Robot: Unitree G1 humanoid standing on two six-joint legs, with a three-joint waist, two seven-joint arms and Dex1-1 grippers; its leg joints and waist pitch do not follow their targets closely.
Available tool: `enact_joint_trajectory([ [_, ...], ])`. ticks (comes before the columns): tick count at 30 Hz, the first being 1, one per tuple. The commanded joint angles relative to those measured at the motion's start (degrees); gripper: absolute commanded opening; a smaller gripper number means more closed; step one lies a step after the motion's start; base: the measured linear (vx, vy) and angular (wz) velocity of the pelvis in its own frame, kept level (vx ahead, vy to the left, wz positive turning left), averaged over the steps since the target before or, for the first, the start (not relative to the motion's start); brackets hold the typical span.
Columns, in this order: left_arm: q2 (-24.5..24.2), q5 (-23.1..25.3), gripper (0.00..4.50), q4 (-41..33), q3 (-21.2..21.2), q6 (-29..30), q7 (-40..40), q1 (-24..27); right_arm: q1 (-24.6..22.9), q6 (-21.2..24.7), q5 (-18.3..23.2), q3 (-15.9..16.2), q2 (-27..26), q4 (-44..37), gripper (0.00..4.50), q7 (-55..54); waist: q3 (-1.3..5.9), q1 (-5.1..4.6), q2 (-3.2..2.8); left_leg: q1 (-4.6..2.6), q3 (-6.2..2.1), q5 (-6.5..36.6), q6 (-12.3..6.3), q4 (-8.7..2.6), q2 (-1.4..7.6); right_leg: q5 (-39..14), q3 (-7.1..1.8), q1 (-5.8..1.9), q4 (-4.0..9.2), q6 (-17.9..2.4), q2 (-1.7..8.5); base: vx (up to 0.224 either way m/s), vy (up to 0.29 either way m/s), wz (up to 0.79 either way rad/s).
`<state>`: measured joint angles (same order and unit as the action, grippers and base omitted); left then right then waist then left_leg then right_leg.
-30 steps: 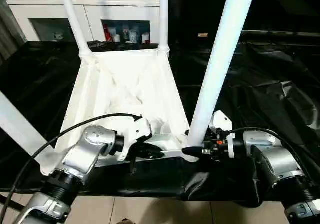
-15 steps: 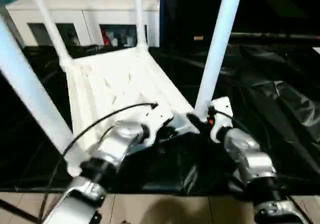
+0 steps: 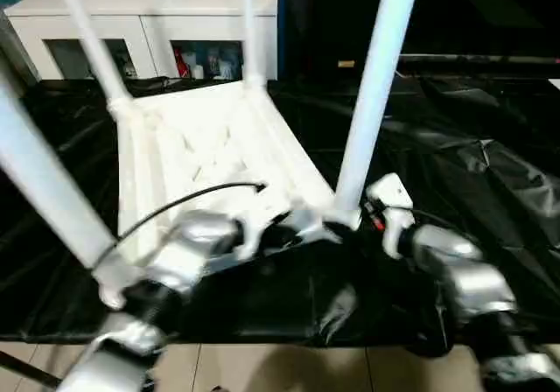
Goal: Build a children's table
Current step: Rotate leg to tighten
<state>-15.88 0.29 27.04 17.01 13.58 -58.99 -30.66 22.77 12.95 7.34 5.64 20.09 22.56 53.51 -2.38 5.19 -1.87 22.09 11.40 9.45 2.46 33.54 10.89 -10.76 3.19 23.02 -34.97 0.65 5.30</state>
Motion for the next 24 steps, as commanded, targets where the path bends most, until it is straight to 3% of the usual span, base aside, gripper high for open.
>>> enact_joint_trajectory([
  [1, 0.31, -2.86, 0.0, -2.87, 1.33, -1.03, -3.63, 0.34, -0.02, -0.11, 2.15, 4.31, 0.09, -2.56, 3.81, 7.42, 3.31, 0.19, 1.26, -0.76, -1.24, 13.68, -2.71, -3.97, 2.34, -13.71, -2.15, -2.28, 4.54, -11.25, 3.15, 0.0, 0.0, 0.0],
  [5, -3.83, -4.78, 0.0, -5.86, 1.55, 0.35, -9.89, 2.33, 0.38, 1.75, 3.55, 4.71, 4.27, -3.45, 3.81, 14.47, 3.59, 0.55, 1.09, -0.81, -0.93, 10.01, -4.6, -3.51, 2.5, -6.56, -2.0, -2.31, 3.56, -14.1, 2.84, 0.0, 0.0, 0.0],
  [7, -5.16, -5.19, 0.0, -6.52, 1.36, 0.6, -11.35, 3.05, 0.37, 2.13, 3.35, 5.88, 5.68, -3.82, 3.81, 16.55, 3.51, 0.72, 1.12, -0.88, -0.88, 9.97, -4.82, -3.48, 2.54, -6.35, -1.98, -2.3, 3.55, -14.68, 2.89, 0.0, 0.0, 0.0],
  [11, -6.63, -5.42, 0.0, -7.03, 0.62, 0.41, -12.53, 4.03, 0.35, 1.07, 2.0, 7.22, 6.43, -3.46, 3.81, 18.0, 3.19, 0.81, 1.11, -1.1, -0.93, 13.52, -2.94, -3.85, 2.59, -11.95, -2.14, -2.13, 4.11, -13.79, 3.12, 0.0, 0.0, 0.0],
  [12, -6.92, -5.48, 0.0, -7.23, 0.43, 0.39, -12.76, 4.27, 0.41, 0.61, 1.7, 7.32, 6.14, -3.15, 3.55, 17.8, 3.08, 0.77, 1.07, -1.09, -0.99, 14.54, -2.28, -3.99, 2.58, -13.66, -2.18, -2.1, 4.3, -13.29, 3.17, 0.0, 0.0, 0.0],
  [14, -7.24, -5.62, 0.0, -7.65, 0.33, 0.57, -12.93, 4.56, 0.51, 0.38, 1.63, 7.41, 5.79, -2.8, 3.48, 17.6, 3.06, 0.73, 1.17, -1.18, -1.07, 15.24, -1.59, -4.09, 2.57, -15.02, -2.23, -2.09, 4.41, -12.68, 3.23, 0.0, 0.0, 0.0],
  [20, -7.81, -5.78, 0.0, -8.34, 0.25, 0.98, -13.11, 4.87, 0.47, 0.44, 1.71, 7.95, 5.07, -2.44, 2.93, 17.25, 3.33, 0.67, 1.14, -1.12, -0.97, 12.81, -2.26, -3.83, 2.49, -10.42, -2.19, -2.2, 3.92, -13.6, 3.02, 0.0, 0.0, 0.0],
  [24, -7.66, -5.63, 0.0, -8.22, 0.06, 1.05, -12.7, 4.63, -0.02, 0.24, 1.97, 8.21, 4.84, -2.7, 2.75, 17.05, 3.25, 0.64, 0.97, -1.13, -1.02, 13.76, -2.05, -3.92, 2.47, -11.82, -2.16, -2.25, 4.09, -13.55, 3.06, 0.0, 0.0, 0.0],
])
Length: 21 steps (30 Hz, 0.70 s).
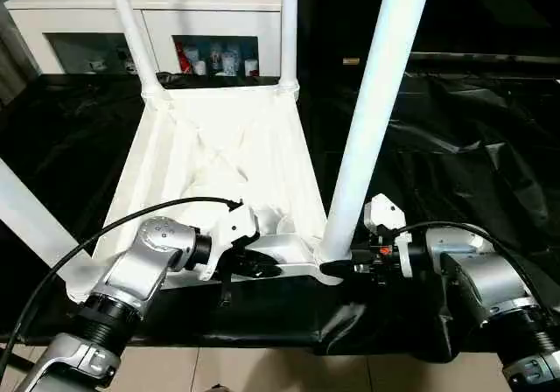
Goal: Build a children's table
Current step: Rotate leg to tighten
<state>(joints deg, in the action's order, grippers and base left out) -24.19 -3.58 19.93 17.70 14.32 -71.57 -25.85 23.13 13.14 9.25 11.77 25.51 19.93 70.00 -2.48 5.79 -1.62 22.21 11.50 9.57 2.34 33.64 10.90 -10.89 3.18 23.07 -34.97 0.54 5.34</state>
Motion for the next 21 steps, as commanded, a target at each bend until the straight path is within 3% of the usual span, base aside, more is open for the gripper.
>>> enact_joint_trajectory([
  [1, 0.74, -1.63, 0.0, -0.96, -0.64, 0.2, 0.17, -0.24, -0.61, -0.07, -0.06, 2.08, -0.66, -0.13, 2.74, 0.51, 3.4, 0.05, 0.67, -1.31, -1.13, 13.71, -1.82, -3.99, 2.48, -11.71, -2.16, -2.28, 4.07, -13.41, 3.01, 0.0, 0.0, 0.0],
  [4, 1.04, -1.39, 0.0, -0.72, -0.7, 0.28, 1.14, -0.34, -1.24, -0.37, -0.27, 1.88, -1.09, -0.22, 2.7, -0.23, 3.39, 0.02, 0.78, -1.27, -1.14, 13.72, -1.76, -4.0, 2.47, -11.41, -2.17, -2.31, 4.03, -13.42, 2.98, 0.0, 0.0, 0.0],
  [7, 3.31, -0.46, 0.0, 1.07, -1.42, 0.85, 5.85, -1.32, -2.05, -1.23, -1.67, 0.05, -4.5, 1.55, 2.7, -8.37, 3.32, -0.07, 0.85, -1.25, -1.1, 13.59, -1.64, -3.99, 2.4, -11.57, -2.25, -2.18, 4.09, -13.31, 3.03, 0.0, 0.0, 0.0],
  [11, 8.99, 2.54, 0.0, 5.14, -1.83, 1.73, 16.29, -4.1, -1.81, 1.45, -2.33, -4.98, -13.22, 5.21, 2.69, -26.71, 2.92, -1.28, 0.96, -1.26, -1.77, 18.73, 1.67, -4.75, 2.14, -21.81, -2.02, -2.2, 5.04, -10.11, 3.27, 0.0, 0.0, 0.0],
  [15, 14.3, 5.38, 0.0, 9.17, -1.2, 2.71, 25.08, -7.19, -0.97, 3.11, -3.04, -7.3, -20.17, 6.57, 2.69, -38.95, 2.69, -1.71, 0.91, -2.03, -1.81, 22.71, 2.23, -4.75, 1.92, -28.13, -2.11, -1.3, 6.29, -7.31, 3.22, 0.0, 0.0, 0.0],
  [16, 15.94, 5.68, 0.0, 9.94, -1.14, 3.01, 27.03, -8.06, -0.87, 2.57, -3.77, -6.84, -21.73, 6.67, 2.69, -41.02, 2.75, -1.69, 0.69, -2.13, -1.89, 22.93, 2.41, -4.76, 1.96, -28.29, -2.11, -1.25, 6.28, -7.1, 3.26, 0.0, 0.0, 0.0],
  [19, 17.55, 5.83, 0.0, 10.57, -1.05, 2.93, 27.88, -8.99, -1.02, 0.42, -4.49, -5.65, -23.54, 5.97, 2.69, -41.11, 2.86, -1.64, 0.75, -2.02, -1.93, 22.75, 2.26, -4.85, 1.98, -27.09, -2.13, -1.26, 6.38, -6.59, 3.24, 0.0, 0.0, 0.0],
  [21, 17.71, 5.83, 0.0, 10.58, -0.95, 2.74, 27.08, -9.31, -1.03, -2.02, -4.57, -5.06, -23.89, 5.26, 2.69, -39.71, 3.01, -1.54, 0.8, -1.7, -1.87, 21.71, 1.73, -4.94, 2.07, -23.3, -2.21, -1.5, 6.0, -7.29, 3.11, 0.0, 0.0, 0.0],
])
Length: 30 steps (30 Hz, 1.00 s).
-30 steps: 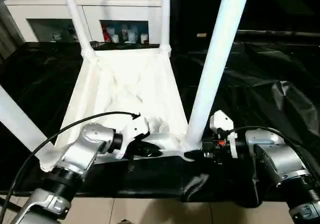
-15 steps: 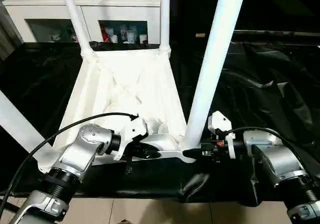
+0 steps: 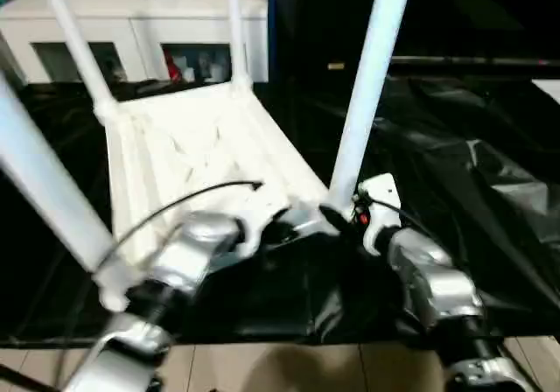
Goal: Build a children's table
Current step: Rotate leg to tighten
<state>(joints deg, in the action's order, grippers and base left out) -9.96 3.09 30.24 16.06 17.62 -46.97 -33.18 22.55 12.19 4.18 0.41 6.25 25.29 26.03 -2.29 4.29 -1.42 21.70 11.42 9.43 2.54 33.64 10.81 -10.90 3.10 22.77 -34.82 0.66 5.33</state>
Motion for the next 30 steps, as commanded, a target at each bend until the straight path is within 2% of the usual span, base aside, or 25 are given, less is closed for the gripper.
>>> enact_joint_trajectory([
  [1, 3.27, -0.89, 0.0, 0.12, 0.76, -0.75, 2.01, -1.92, -0.42, -1.51, 0.8, 6.29, -4.46, -0.35, 3.04, 5.07, 2.81, 0.0, 0.61, -1.17, -1.73, 21.69, 1.4, -4.92, 2.14, -22.57, -2.16, -1.19, 5.8, -7.65, 3.1, 0.0, 0.0, 0.0],
  [3, 2.86, -1.07, 0.0, -0.29, 0.81, -0.89, 1.28, -1.69, -0.31, -1.31, 1.49, 5.94, -4.15, -0.71, 3.39, 6.06, 2.82, 0.09, 0.63, -1.04, -1.59, 20.76, 0.87, -4.86, 2.1, -20.55, -2.21, -1.33, 5.6, -8.48, 3.06, 0.0, 0.0, 0.0],
  [7, 1.42, -1.39, 0.0, -1.03, 0.92, -1.63, -1.23, -0.97, 0.22, 0.61, 3.75, 5.21, -2.21, -1.79, 3.75, 10.16, 2.92, 0.26, 0.62, -0.97, -1.56, 19.44, 0.19, -4.83, 2.18, -18.64, -2.2, -1.58, 5.35, -9.22, 3.08, 0.0, 0.0, 0.0],
  [8, 0.47, -1.76, 0.0, -1.72, 1.02, -1.95, -3.1, -0.41, 0.3, 1.36, 4.18, 5.83, -0.05, -2.35, 3.84, 13.78, 2.92, 0.36, 0.69, -0.98, -1.49, 19.23, -0.07, -4.77, 2.19, -17.91, -2.23, -1.65, 5.28, -9.48, 3.01, 0.0, 0.0, 0.0],
  [10, -2.62, -4.73, 0.0, -5.65, 1.37, -3.08, -11.1, 2.22, -0.22, 1.91, 4.84, 8.4, 7.61, -4.59, 3.89, 25.84, 3.12, 0.65, 0.69, -0.82, -1.46, 17.81, -0.79, -4.58, 2.28, -15.17, -2.21, -2.07, 4.91, -10.16, 3.02, 0.0, 0.0, 0.0],
  [11, -3.18, -5.44, 0.0, -6.6, 1.44, -3.05, -12.62, 2.8, -0.34, 2.14, 5.18, 8.57, 8.83, -5.06, 3.89, 27.67, 3.29, 0.8, 0.8, -0.62, -1.39, 15.96, -1.75, -4.37, 2.36, -12.13, -2.18, -2.4, 4.53, -10.66, 3.01, 0.0, 0.0, 0.0],
  [12, -3.76, -6.14, 0.0, -7.53, 1.5, -2.9, -14.15, 3.36, -0.4, 2.38, 5.59, 8.64, 10.02, -5.44, 3.89, 29.47, 3.29, 0.75, 0.67, -0.59, -1.19, 14.31, -2.76, -4.18, 2.35, -9.73, -2.24, -2.13, 4.32, -11.63, 2.98, 0.0, 0.0, 0.0],
  [15, -4.68, -6.8, 0.0, -8.72, 1.66, -2.59, -16.04, 4.07, -0.29, 2.02, 5.85, 8.69, 11.74, -5.61, 3.89, 31.93, 3.4, 1.1, 0.69, -0.61, -0.97, 11.86, -3.61, -3.9, 2.32, -7.76, -2.05, -2.13, 4.05, -13.35, 2.93, 0.0, 0.0, 0.0],
  [16, -5.8, -7.18, 0.0, -9.71, 1.85, -2.13, -17.71, 4.74, -0.21, 1.05, 5.59, 8.82, 13.32, -5.57, 3.89, 33.81, 3.36, 1.15, 0.65, -0.64, -0.92, 11.79, -3.65, -3.86, 2.35, -7.88, -2.07, -2.03, 4.06, -13.56, 2.95, 0.0, 0.0, 0.0],
  [17, -8.07, -8.11, 0.0, -11.62, 2.05, -1.21, -21.11, 6.05, -0.15, 0.08, 5.5, 9.14, 16.39, -5.52, 3.89, 38.11, 3.35, 1.32, 0.69, -0.63, -1.02, 11.89, -3.43, -3.94, 2.44, -8.7, -1.94, -2.25, 4.04, -13.61, 3.01, 0.0, 0.0, 0.0],
  [21, -10.19, -9.07, 0.0, -13.52, 1.9, -0.36, -23.73, 7.4, -0.14, -0.31, 5.64, 10.21, 18.96, -5.59, 3.89, 41.8, 3.21, 1.46, 0.53, -0.74, -0.93, 13.24, -3.49, -4.03, 2.6, -9.85, -1.95, -1.98, 4.05, -13.97, 2.86, 0.0, 0.0, 0.0],
  [25, -10.89, -8.96, 0.0, -13.8, 1.57, -0.65, -24.26, 7.92, -0.34, -0.62, 5.17, 11.02, 19.5, -5.71, 3.89, 43.72, 3.06, 1.59, 0.62, -0.79, -1.01, 14.73, -2.55, -4.19, 2.59, -12.83, -2.04, -1.95, 4.3, -13.25, 2.97, 0.0, 0.0, 0.0],
  [27, -11.34, -8.65, 0.0, -14.05, 1.55, -0.79, -24.23, 8.22, -0.1, -1.27, 5.02, 11.11, 18.91, -5.0, 3.62, 43.17, 3.05, 1.52, 0.73, -0.82, -1.11, 15.55, -1.95, -4.28, 2.58, -14.52, -2.07, -1.92, 4.42, -12.61, 3.04, 0.0, 0.0, 0.0],
  [30, -11.7, -8.72, 0.0, -14.46, 1.6, -0.62, -24.3, 8.5, 0.15, -0.7, 5.79, 11.1, 18.3, -4.86, 3.42, 43.32, 3.17, 1.51, 0.67, -0.8, -1.15, 14.84, -1.9, -4.2, 2.58, -13.3, -2.1, -1.93, 4.25, -12.7, 3.02, 0.0, 0.0, 0.0],
])
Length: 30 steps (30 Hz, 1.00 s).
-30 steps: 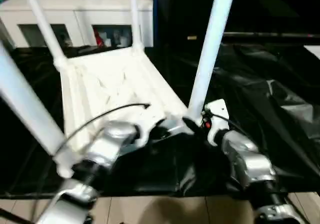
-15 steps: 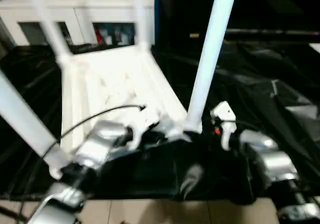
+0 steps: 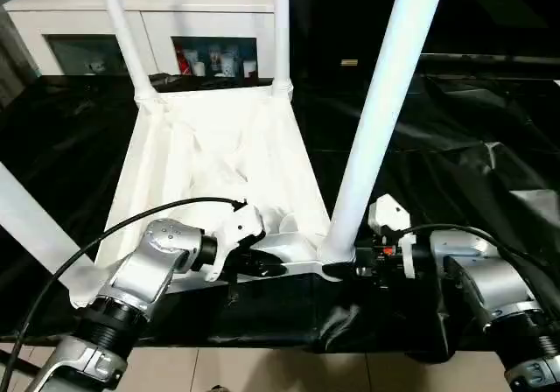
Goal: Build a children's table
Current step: Rotate leg to tighten
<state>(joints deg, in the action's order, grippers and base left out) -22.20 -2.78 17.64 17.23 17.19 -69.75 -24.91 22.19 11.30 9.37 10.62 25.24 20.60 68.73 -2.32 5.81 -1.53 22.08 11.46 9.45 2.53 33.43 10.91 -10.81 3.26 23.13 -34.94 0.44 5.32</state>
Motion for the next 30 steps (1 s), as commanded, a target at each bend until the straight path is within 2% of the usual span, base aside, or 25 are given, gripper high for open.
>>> enact_joint_trajectory([
  [1, 0.47, -2.86, 0.0, -2.02, 0.44, -0.12, -1.59, 0.34, 0.5, 0.22, 0.67, 1.03, -0.72, -0.19, 3.3, 0.86, 3.21, -0.05, 0.88, -1.17, -1.16, 14.63, -2.0, -3.98, 2.48, -13.01, -2.24, -2.29, 4.35, -12.59, 2.99, 0.0, 0.0, 0.0],
  [5, 0.55, -2.65, 0.0, -2.07, 0.4, -0.06, -1.54, 0.42, 0.31, -0.19, 0.44, 1.4, -0.61, -0.02, 3.0, 1.41, 3.26, -0.01, 0.83, -1.11, -1.08, 13.36, -2.58, -3.83, 2.41, -11.2, -2.19, -2.34, 4.16, -13.08, 2.89, 0.0, 0.0, 0.0],
  [9, 0.79, -2.38, 0.0, -1.66, 0.5, -0.35, -1.18, 0.28, -0.13, -0.23, 0.7, 1.21, -0.79, -0.17, 2.8, 1.12, 3.23, -0.03, 0.8, -1.17, -1.1, 13.92, -2.37, -3.84, 2.42, -11.96, -2.2, -2.33, 4.22, -12.97, 2.9, 0.0, 0.0, 0.0],
  [13, 2.47, -0.88, 0.0, 0.51, 0.07, -1.18, 2.87, -0.64, -0.82, 1.91, 1.12, -0.05, -2.55, -0.32, 2.77, -2.74, 3.09, -0.13, 0.86, -1.19, -1.13, 14.7, -1.99, -3.94, 2.35, -13.51, -2.23, -2.25, 4.43, -12.52, 2.91, 0.0, 0.0, 0.0],
  [16, 5.95, 0.88, 0.0, 4.25, -0.74, -1.99, 9.24, -2.49, -0.8, 2.76, -1.48, -1.53, -6.4, 2.39, 2.75, -12.99, 2.76, -0.63, 1.01, -1.29, -1.25, 17.35, -0.69, -4.2, 2.19, -19.34, -2.23, -2.04, 5.15, -10.94, 3.07, 0.0, 0.0, 0.0],
  [17, 9.32, 2.65, 0.0, 7.11, -0.91, -1.81, 15.26, -4.36, -0.96, 3.64, -2.84, -3.19, -10.79, 3.92, 2.75, -22.49, 2.74, -0.83, 0.99, -1.44, -1.38, 18.07, 0.13, -4.22, 2.17, -21.68, -2.3, -1.88, 5.35, -10.05, 3.19, 0.0, 0.0, 0.0],
  [18, 9.44, 2.73, 0.0, 7.22, -0.9, -1.81, 15.5, -4.43, -0.97, 3.71, -2.87, -3.24, -10.94, 3.94, 2.75, -22.79, 2.56, -1.12, 0.91, -1.56, -1.47, 19.55, 1.05, -4.39, 2.0, -24.19, -2.19, -1.68, 5.65, -9.22, 3.09, 0.0, 0.0, 0.0],
  [20, 11.84, 4.03, 0.0, 9.26, -0.89, -1.53, 19.86, -5.89, -1.09, 4.4, -3.43, -4.46, -14.28, 4.26, 2.74, -29.26, 2.59, -1.15, 1.06, -1.71, -1.61, 20.72, 1.3, -4.44, 1.91, -27.59, -2.17, -1.7, 6.09, -7.41, 3.26, 0.0, 0.0, 0.0],
  [21, 13.99, 4.82, 0.0, 11.03, -1.03, -1.12, 23.51, -7.2, -1.23, 4.57, -3.8, -5.23, -17.17, 4.17, 2.74, -34.04, 2.46, -1.19, 0.77, -1.88, -1.72, 21.63, 1.47, -4.52, 1.92, -29.24, -2.18, -1.44, 6.31, -6.7, 3.25, 0.0, 0.0, 0.0],
  [22, 14.99, 5.14, 0.0, 11.86, -1.14, -0.92, 25.22, -7.81, -1.3, 4.64, -3.94, -5.48, -18.45, 4.04, 2.74, -35.94, 2.31, -1.34, 0.82, -1.97, -1.7, 22.38, 1.66, -4.55, 1.87, -30.46, -2.17, -1.21, 6.59, -6.27, 3.19, 0.0, 0.0, 0.0],
  [23, 15.73, 5.41, 0.0, 12.37, -1.12, -0.81, 26.36, -8.21, -1.26, 4.32, -4.35, -5.43, -19.34, 4.01, 2.74, -37.37, 2.51, -1.3, 0.67, -2.18, -1.91, 23.3, 1.95, -4.5, 1.77, -32.11, -2.04, -1.27, 6.75, -5.34, 3.3, 0.0, 0.0, 0.0],
  [25, 16.66, 5.81, 0.0, 13.02, -1.22, -0.87, 28.35, -8.66, -1.11, 3.78, -4.74, -5.39, -20.38, 4.14, 2.74, -38.97, 2.59, -1.18, 0.83, -2.18, -1.95, 23.32, 1.65, -4.59, 1.84, -31.49, -2.1, -1.22, 6.87, -4.9, 3.28, 0.0, 0.0, 0.0],
  [26, 17.49, 5.97, 0.0, 13.51, -1.23, -1.02, 29.14, -8.95, -0.83, 3.38, -4.83, -5.41, -21.49, 4.29, 2.74, -40.16, 2.53, -1.22, 0.42, -2.05, -1.96, 23.28, 1.6, -4.72, 1.89, -30.53, -2.17, -1.18, 6.85, -5.0, 3.22, 0.0, 0.0, 0.0],
  [30, 18.32, 6.35, 0.0, 14.29, -1.22, -2.35, 28.97, -9.06, -0.65, 1.62, -4.03, -4.64, -23.01, 3.04, 2.74, -38.07, 2.88, -1.15, 0.5, -1.84, -1.88, 21.97, 0.9, -4.98, 1.94, -25.49, -2.22, -1.62, 6.52, -5.98, 3.11, 0.0, 0.0, 0.0],
])
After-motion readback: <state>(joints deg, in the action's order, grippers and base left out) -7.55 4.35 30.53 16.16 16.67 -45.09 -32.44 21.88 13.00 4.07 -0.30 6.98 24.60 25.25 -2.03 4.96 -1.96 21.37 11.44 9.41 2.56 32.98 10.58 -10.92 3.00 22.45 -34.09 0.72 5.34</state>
